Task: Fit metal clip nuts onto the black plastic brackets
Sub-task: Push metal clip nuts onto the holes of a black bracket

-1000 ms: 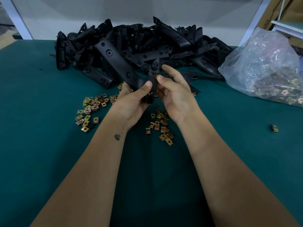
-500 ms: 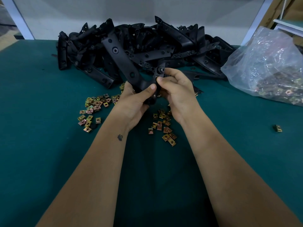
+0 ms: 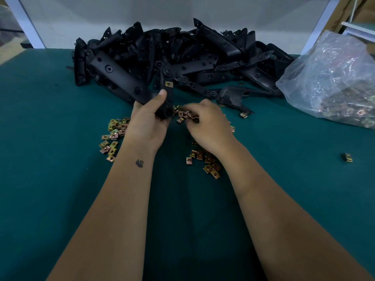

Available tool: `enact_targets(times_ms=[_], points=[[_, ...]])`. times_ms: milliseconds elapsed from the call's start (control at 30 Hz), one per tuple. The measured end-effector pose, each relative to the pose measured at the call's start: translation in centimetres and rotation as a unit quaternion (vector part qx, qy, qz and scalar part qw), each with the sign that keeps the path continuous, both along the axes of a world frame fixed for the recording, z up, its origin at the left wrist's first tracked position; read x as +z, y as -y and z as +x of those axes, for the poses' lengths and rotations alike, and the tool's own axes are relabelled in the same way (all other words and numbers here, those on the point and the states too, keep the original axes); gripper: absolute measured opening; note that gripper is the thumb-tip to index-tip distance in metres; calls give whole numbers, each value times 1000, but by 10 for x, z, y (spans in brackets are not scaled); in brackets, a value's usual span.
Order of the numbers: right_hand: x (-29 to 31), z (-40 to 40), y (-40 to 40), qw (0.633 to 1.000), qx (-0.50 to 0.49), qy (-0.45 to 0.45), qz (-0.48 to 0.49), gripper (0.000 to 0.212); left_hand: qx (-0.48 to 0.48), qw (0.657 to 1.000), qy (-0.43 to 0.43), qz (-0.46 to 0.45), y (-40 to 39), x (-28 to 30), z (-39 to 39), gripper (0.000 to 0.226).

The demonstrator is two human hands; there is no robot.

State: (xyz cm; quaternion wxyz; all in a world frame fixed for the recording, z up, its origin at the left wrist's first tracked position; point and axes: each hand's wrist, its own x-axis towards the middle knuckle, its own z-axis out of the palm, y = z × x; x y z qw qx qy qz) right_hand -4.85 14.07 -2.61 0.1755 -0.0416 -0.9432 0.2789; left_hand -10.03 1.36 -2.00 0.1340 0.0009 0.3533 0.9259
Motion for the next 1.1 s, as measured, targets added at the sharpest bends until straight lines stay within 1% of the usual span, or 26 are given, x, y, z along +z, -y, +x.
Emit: enact_targets(times_ms=[67, 100, 233, 333, 433, 567, 700, 733, 767, 800, 833, 867, 900, 933, 967, 1033, 1100], points=[[-3, -1, 2, 995, 19, 38, 91, 35, -6, 1000, -5, -26, -1, -1, -1, 27], [-4, -1, 2, 993, 21, 44, 105, 34, -8, 999, -5, -36, -2, -2, -1, 29], [-1, -1, -1, 998, 17, 18, 49, 16, -13, 999, 4, -41, -4, -2, 0, 28], [3, 2, 0, 998, 18, 21, 51, 7, -17, 999, 17, -32, -3, -1, 1, 25], [7, 5, 2, 997, 14, 30, 73, 13, -19, 999, 38, -7, -4, 1, 4, 23], [8, 7, 4, 997, 6, 16, 72, 11, -24, 998, 52, 15, -6, 3, 6, 27], [7, 7, 3, 995, -1, -14, 97, 7, -48, 997, 55, 22, -4, 4, 8, 5], [7, 6, 2, 996, -8, -20, 83, 8, -52, 997, 57, 29, -3, 4, 8, 6], [7, 6, 2, 999, -14, -27, 43, 11, -56, 996, 57, 40, -3, 4, 8, 8], [8, 5, 3, 999, -19, -36, -26, 15, -57, 996, 55, 52, -3, 4, 8, 11], [10, 5, 4, 991, -22, -45, -121, 17, -56, 995, 51, 60, -3, 3, 8, 18], [12, 4, 4, 972, -25, -54, -226, 17, -58, 995, 45, 64, -3, 2, 8, 24], [13, 4, 4, 943, -24, -63, -327, 17, -62, 995, 37, 64, -3, 2, 8, 28], [15, 4, 3, 909, -17, -70, -411, 17, -65, 995, 30, 62, -4, 2, 8, 30], [16, 4, 2, 879, -9, -75, -471, 17, -67, 996, 24, 61, -5, 2, 9, 30], [18, 5, 1, 834, 3, -77, -546, 15, -66, 996, 10, 56, -5, 2, 10, 30], [19, 5, -1, 801, 17, -76, -594, 14, -73, 996, -6, 55, -5, 2, 11, 30]])
